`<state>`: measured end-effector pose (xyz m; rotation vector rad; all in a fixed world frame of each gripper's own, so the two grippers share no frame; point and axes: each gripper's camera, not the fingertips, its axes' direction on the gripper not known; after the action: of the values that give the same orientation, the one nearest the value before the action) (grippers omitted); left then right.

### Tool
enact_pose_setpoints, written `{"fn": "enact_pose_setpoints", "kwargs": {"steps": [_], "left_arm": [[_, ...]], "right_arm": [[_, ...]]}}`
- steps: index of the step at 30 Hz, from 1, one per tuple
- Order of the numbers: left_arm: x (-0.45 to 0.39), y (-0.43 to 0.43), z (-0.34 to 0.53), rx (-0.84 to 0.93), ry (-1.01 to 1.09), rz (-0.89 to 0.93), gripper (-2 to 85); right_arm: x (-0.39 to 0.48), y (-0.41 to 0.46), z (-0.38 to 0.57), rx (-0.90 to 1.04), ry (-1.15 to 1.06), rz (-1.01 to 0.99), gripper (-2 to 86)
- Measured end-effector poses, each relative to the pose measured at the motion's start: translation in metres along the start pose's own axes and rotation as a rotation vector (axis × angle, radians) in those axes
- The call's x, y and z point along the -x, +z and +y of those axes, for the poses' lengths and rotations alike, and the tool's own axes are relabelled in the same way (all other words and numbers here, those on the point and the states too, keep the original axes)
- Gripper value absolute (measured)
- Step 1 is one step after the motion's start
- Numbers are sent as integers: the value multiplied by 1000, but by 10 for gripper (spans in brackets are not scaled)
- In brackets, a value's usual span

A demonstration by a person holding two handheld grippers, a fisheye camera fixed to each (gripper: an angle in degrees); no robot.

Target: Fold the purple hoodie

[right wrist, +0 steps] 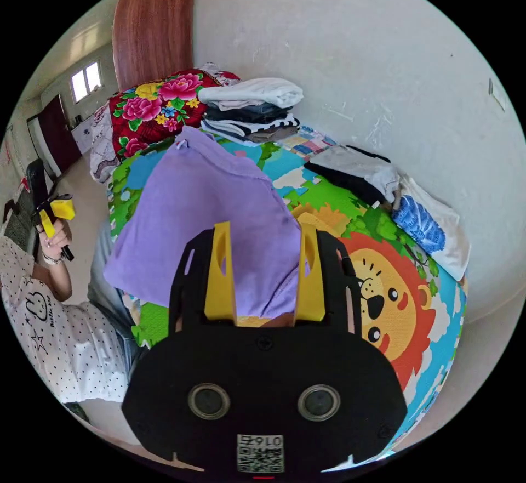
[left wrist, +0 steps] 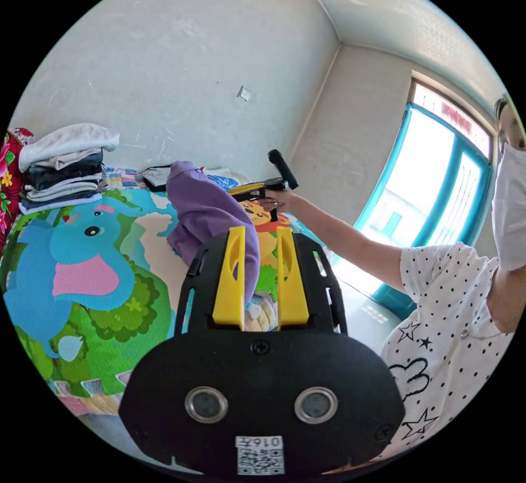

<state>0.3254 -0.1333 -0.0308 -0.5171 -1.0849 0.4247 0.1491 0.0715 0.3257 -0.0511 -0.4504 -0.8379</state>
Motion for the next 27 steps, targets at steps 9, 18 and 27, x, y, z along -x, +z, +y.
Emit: {"fn": "enact_pose_setpoints", "kwargs": {"steps": [9,18,27], "left_arm": [[-1,-37,8,-51,-33,-89,82],[4,-21,-9,-83,-36,15,93],[-6,35,-11,178,-58,-5,95]], "right_arm": [[-25,14,34,63,-67,-309,58],[140,-100,157,-291,-373,-215,10],[330,-63,219,-259,-593,-36,14]]}}
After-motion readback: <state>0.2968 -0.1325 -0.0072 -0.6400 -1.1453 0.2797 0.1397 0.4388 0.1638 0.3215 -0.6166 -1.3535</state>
